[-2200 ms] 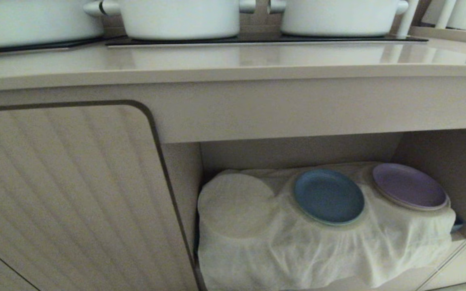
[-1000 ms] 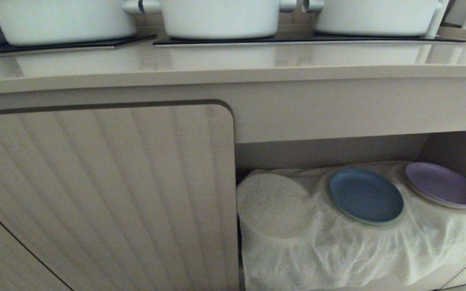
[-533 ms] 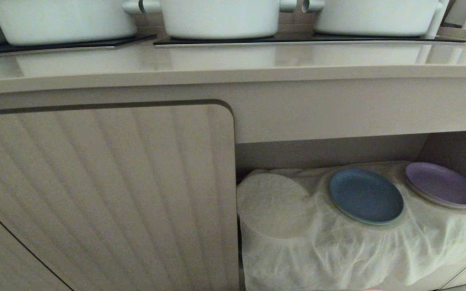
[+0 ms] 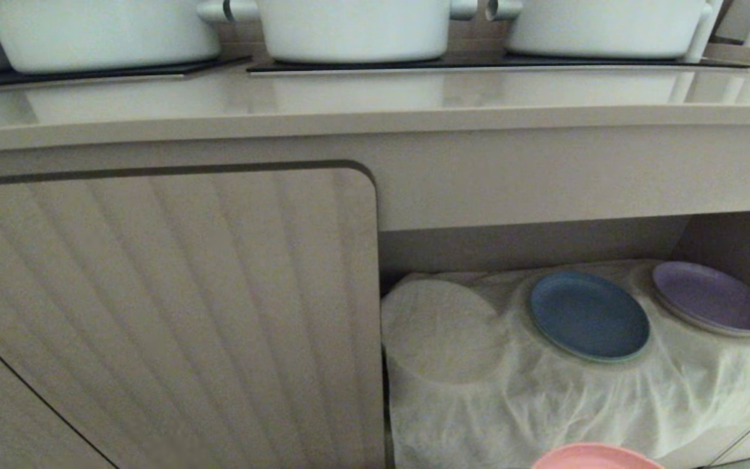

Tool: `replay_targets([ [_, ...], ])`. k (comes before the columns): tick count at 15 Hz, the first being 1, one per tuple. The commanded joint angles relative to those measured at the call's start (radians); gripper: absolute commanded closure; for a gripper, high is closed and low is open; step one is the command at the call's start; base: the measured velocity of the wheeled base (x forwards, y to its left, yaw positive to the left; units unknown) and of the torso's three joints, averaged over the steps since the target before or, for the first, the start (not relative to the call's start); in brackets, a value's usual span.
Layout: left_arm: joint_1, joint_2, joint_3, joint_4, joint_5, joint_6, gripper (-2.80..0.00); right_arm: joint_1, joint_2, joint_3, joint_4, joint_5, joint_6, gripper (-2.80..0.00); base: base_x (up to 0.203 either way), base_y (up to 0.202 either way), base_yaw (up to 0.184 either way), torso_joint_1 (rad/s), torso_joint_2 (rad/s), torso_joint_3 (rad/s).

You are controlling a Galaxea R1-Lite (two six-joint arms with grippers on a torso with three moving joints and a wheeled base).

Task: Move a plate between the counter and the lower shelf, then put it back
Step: Put the plate in the cupboard

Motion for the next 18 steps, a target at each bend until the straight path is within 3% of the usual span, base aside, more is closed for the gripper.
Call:
replay_targets([
  [1, 0.000, 0.000, 0.000, 0.000, 0.000, 0.000, 0.00, 0.000, 0.035, -0.007, -0.001, 0.001, 0.002, 0.00, 0.000, 0.000, 0.000, 0.000, 0.00, 0.000],
  [9, 0.000, 0.000, 0.000, 0.000, 0.000, -0.001, 0.00, -0.004, 0.181, -0.082, -0.088, 0.001, 0.003, 0.00, 0.000, 0.000, 0.000, 0.000, 0.00, 0.000],
  [14, 0.000, 0.000, 0.000, 0.000, 0.000, 0.000, 0.00, -0.007, 0.327, -0.122, -0.208, 0.003, 0.005, 0.00, 0.000, 0.000, 0.000, 0.000, 0.00, 0.000],
  [18, 0.000, 0.000, 0.000, 0.000, 0.000, -0.001, 0.00, -0.006, 0.449, -0.181, -0.289, 0.004, 0.063, 0.00, 0.000, 0.000, 0.000, 0.000, 0.00, 0.000],
])
